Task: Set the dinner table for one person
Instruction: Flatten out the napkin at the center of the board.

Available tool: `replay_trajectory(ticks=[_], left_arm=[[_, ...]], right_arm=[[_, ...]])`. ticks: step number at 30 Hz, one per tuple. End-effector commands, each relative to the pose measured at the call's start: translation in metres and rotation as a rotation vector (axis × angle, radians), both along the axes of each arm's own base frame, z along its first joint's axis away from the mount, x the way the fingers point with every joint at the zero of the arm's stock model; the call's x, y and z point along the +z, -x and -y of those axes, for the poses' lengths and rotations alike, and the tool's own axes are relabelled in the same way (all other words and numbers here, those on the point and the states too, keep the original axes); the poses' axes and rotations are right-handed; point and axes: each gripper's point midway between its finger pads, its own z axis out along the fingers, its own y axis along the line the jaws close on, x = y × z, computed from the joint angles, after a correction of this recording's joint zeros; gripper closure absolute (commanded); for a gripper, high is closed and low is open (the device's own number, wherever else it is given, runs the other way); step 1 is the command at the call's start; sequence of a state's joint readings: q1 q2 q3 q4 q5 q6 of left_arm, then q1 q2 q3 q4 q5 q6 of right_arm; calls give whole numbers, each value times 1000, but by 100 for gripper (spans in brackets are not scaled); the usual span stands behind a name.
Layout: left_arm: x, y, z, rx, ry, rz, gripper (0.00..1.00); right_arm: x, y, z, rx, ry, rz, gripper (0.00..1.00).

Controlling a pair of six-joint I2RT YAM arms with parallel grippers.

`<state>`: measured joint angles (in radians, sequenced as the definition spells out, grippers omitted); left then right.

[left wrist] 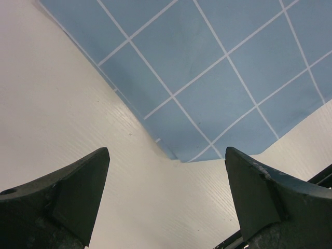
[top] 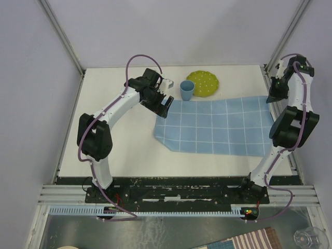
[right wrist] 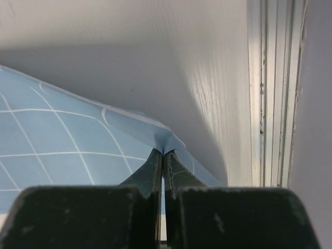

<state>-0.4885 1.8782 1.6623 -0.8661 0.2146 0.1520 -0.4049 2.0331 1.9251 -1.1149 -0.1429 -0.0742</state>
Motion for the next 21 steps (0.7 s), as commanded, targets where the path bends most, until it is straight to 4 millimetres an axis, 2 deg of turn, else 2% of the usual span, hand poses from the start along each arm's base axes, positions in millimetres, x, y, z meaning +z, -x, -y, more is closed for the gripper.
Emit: replay_trajectory(ticks=[1, 4, 5, 8, 10, 12, 15, 19, 21], left_arm=[[32, -2, -1, -44, 33, 88, 2], [36, -1, -2, -43, 30, 101, 2], [36, 0, -4, -42, 27, 103, 2], [31, 8, -11, -43, 6, 93, 2], [25, 14, -15, -40, -4, 80, 1], [19, 20, -20, -35, -17, 63, 1], [7, 30, -25, -29, -33, 33, 1], [-8, 46, -33, 0, -43, -13, 1], [-23, 56, -36, 22, -47, -46, 1]], right_arm=[[21, -18, -9, -19, -37, 55, 98], [8, -15, -19, -1, -56, 14, 97], [3, -14, -21, 4, -55, 6, 93], [-7, -9, -27, 26, -64, -17, 77], [-11, -7, -28, 29, -67, -35, 59], [-12, -5, -26, 28, -56, -48, 47], [-4, -6, -20, 30, -15, -30, 45], [20, -6, -15, 44, 34, 29, 44], [30, -3, -16, 44, 38, 49, 44]])
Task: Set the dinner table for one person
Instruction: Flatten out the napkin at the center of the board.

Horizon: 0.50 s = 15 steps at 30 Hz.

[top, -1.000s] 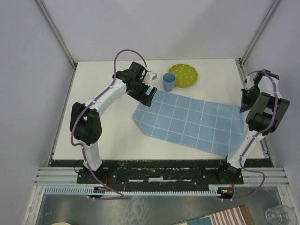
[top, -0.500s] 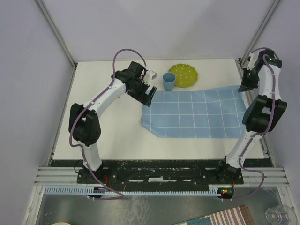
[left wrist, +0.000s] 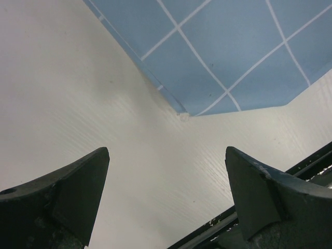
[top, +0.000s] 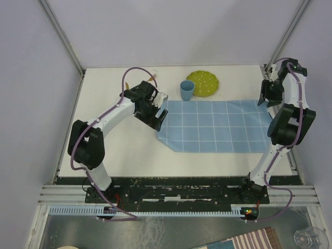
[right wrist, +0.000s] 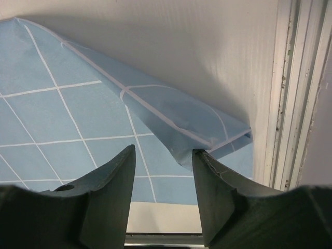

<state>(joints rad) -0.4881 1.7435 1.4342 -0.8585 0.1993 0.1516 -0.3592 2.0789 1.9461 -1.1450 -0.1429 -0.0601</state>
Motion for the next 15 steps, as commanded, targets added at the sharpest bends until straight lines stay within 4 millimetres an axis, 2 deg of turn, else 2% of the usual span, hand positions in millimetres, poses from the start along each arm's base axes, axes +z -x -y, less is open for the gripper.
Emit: replay_trajectory(ticks=[1, 4, 7, 10, 15], left_arm=[[-9, 13, -9, 45, 7, 4, 1], [-31, 28, -10, 114, 19, -76, 1], [-41, 34, -9, 160, 28, -109, 2], [-47, 25, -4, 185, 30, -114, 3], [-51, -1, 9, 193, 59, -76, 5]], right_arm=[[48, 4, 2, 16, 56, 109, 44], [60, 10, 0, 15, 65, 137, 44], [65, 18, 3, 14, 84, 145, 44], [67, 28, 10, -1, 105, 128, 44], [65, 49, 15, -13, 110, 92, 45]])
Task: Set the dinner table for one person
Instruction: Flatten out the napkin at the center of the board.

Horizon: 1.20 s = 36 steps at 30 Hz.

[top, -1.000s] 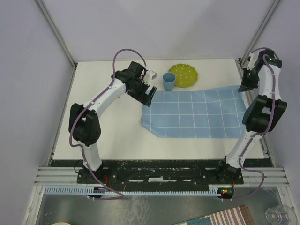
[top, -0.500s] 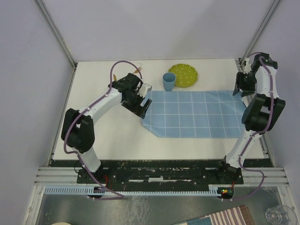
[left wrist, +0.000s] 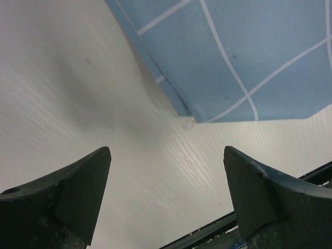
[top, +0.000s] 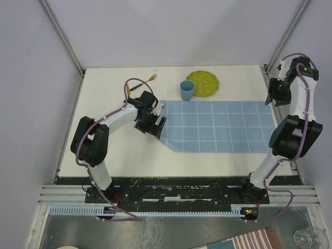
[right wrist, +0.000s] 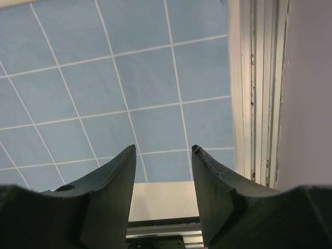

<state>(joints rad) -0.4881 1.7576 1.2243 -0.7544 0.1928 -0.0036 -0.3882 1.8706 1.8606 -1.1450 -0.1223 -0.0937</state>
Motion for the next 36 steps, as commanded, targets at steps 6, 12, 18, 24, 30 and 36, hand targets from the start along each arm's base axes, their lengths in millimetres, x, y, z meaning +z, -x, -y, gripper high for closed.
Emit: replay_trajectory(ticks=[6, 12, 18, 24, 30, 36], left_arm=[[-3, -42, 39, 70, 144, 58, 5], [-20, -46, 57, 107, 210, -1, 7], [-14, -40, 77, 92, 268, -35, 8], [-20, -29, 87, 89, 285, -70, 9], [-31, -27, 80, 96, 229, -69, 29], [-43, -36, 60, 111, 98, -24, 67]], right_arm=[[10, 40, 15, -22, 74, -39, 45], [17, 49, 18, -39, 86, -42, 45], [20, 55, 19, -52, 94, -45, 45], [17, 61, 18, -67, 96, -53, 46], [19, 64, 22, -74, 118, -55, 46], [15, 67, 24, -82, 122, -66, 46]])
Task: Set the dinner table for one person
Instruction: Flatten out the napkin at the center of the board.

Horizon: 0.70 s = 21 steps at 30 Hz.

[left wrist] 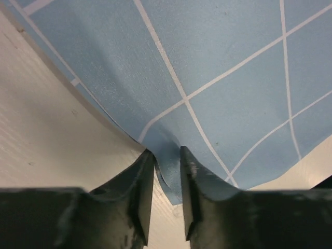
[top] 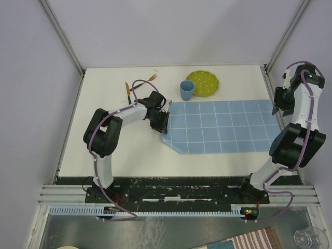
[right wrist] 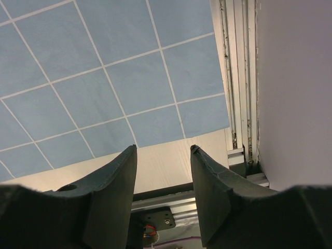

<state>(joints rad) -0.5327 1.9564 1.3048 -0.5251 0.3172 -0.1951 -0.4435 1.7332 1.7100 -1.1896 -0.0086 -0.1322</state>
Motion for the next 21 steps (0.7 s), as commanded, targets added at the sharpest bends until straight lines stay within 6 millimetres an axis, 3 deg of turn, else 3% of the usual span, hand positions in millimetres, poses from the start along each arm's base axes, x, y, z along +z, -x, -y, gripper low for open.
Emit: replay_trajectory(ticks=[1, 4, 6, 12, 17, 21], left_arm=[[-12, -4, -11, 15, -95, 5, 73], [-10, -7, -15, 8, -124, 18, 96], [-5, -15, -21, 4, -167, 43, 97], [44, -52, -36, 16, -310, 112, 97], [92, -66, -24, 3, -221, 177, 97], [108, -60, -8, -14, -126, 153, 97]], right_arm=[[13, 6, 4, -19, 36, 33, 46], [9, 7, 4, -26, 33, 29, 46], [8, 8, 4, -27, 33, 26, 47], [3, 9, 3, -36, 22, 22, 47], [-3, 8, -1, -40, -1, 22, 47], [-6, 8, -3, -40, -16, 17, 47]])
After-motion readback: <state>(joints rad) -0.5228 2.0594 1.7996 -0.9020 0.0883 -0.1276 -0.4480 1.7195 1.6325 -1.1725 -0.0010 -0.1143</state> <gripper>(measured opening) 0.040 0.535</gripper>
